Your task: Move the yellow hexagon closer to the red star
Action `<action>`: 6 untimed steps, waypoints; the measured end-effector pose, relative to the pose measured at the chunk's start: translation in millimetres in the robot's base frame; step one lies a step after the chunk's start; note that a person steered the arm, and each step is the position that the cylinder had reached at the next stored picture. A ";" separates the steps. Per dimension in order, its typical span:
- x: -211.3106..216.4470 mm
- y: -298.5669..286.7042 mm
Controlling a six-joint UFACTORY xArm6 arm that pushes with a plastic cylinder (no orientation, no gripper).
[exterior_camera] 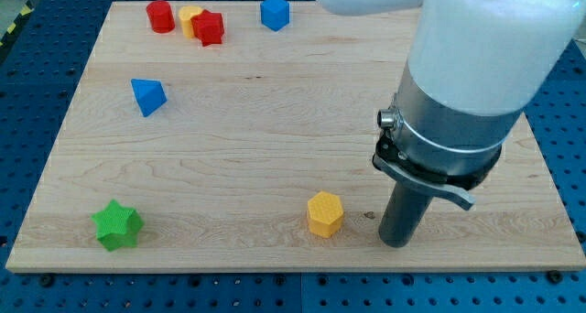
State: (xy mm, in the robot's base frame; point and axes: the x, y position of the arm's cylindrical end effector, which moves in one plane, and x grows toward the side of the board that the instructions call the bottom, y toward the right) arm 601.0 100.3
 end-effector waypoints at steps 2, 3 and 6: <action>16.1 -59.4; -3.5 -71.3; -53.3 -78.8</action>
State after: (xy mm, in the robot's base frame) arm 547.7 21.4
